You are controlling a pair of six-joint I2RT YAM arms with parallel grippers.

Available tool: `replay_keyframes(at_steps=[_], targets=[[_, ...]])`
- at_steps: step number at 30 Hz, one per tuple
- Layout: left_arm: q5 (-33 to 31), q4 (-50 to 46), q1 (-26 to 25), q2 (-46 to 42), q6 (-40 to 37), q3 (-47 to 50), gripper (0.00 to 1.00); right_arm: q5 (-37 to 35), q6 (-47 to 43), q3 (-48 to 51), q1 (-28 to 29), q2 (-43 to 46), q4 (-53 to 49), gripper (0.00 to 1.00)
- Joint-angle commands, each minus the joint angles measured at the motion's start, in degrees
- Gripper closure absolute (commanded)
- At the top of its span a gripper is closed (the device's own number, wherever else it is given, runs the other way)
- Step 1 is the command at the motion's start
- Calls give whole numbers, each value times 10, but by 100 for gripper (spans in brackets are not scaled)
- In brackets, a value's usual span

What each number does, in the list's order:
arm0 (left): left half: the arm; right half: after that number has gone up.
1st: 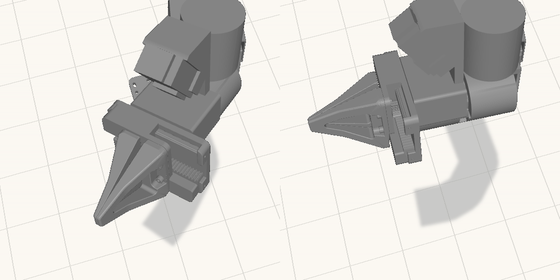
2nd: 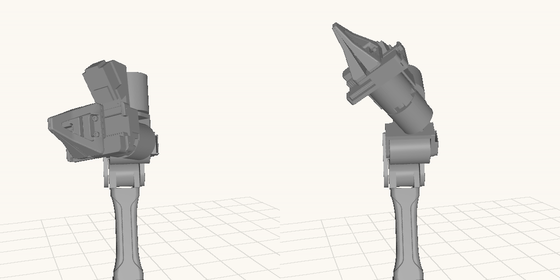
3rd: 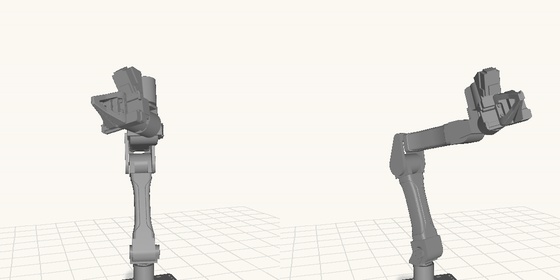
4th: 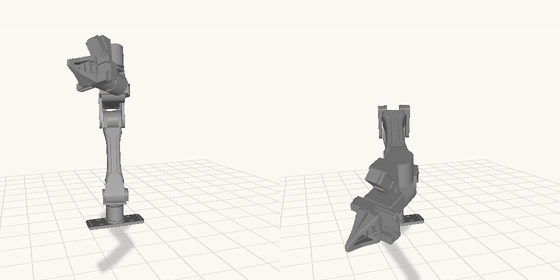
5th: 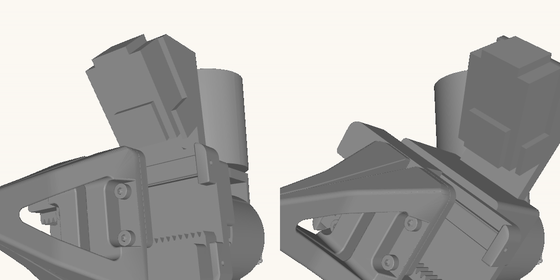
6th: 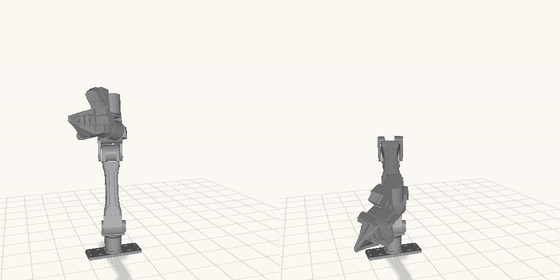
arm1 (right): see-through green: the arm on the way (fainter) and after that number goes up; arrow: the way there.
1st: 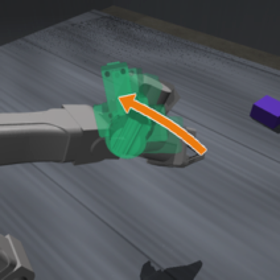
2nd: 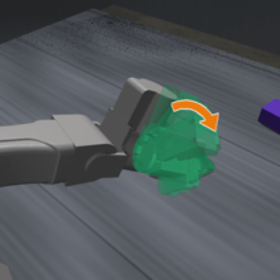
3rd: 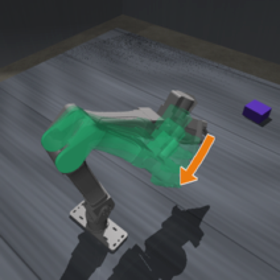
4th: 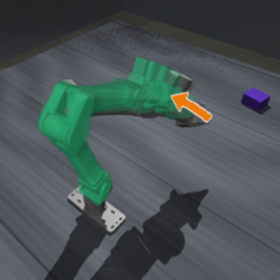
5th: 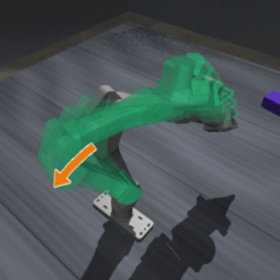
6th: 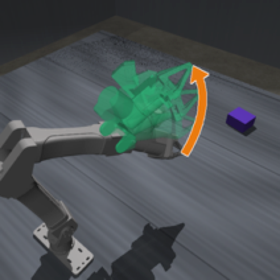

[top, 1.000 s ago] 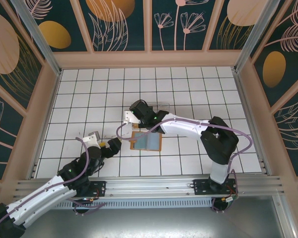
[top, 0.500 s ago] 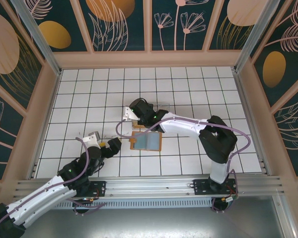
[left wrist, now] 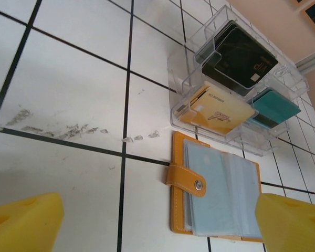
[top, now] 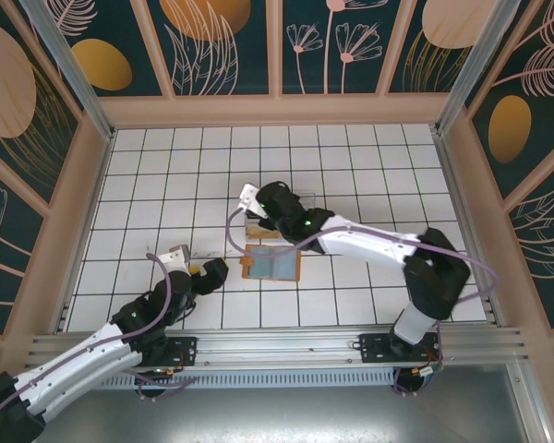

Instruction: Take the credit cards out of the card holder

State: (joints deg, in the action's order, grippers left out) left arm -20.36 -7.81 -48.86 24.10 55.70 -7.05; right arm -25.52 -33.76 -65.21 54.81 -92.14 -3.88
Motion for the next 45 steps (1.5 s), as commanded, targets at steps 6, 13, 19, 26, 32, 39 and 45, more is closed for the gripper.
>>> replay_keyframes(at_steps=[6,13,19,26,32,39,45], targets=[[75,135,0,147,-22,-24,30,78,364,173,4,166,18,69],[140,220,0,299,-21,-58,54,126,540,302,4,202,42,75],[181,254,0,383,-22,-82,65,150,578,378,-4,187,102,89],[186,257,0,426,-22,-102,66,178,572,391,-18,138,148,92],[189,255,0,448,-21,-110,65,204,570,386,-21,116,170,92],[190,249,0,465,-24,-119,65,203,572,379,-33,74,160,95],[190,247,0,469,-26,-123,64,206,555,373,-48,46,157,96]])
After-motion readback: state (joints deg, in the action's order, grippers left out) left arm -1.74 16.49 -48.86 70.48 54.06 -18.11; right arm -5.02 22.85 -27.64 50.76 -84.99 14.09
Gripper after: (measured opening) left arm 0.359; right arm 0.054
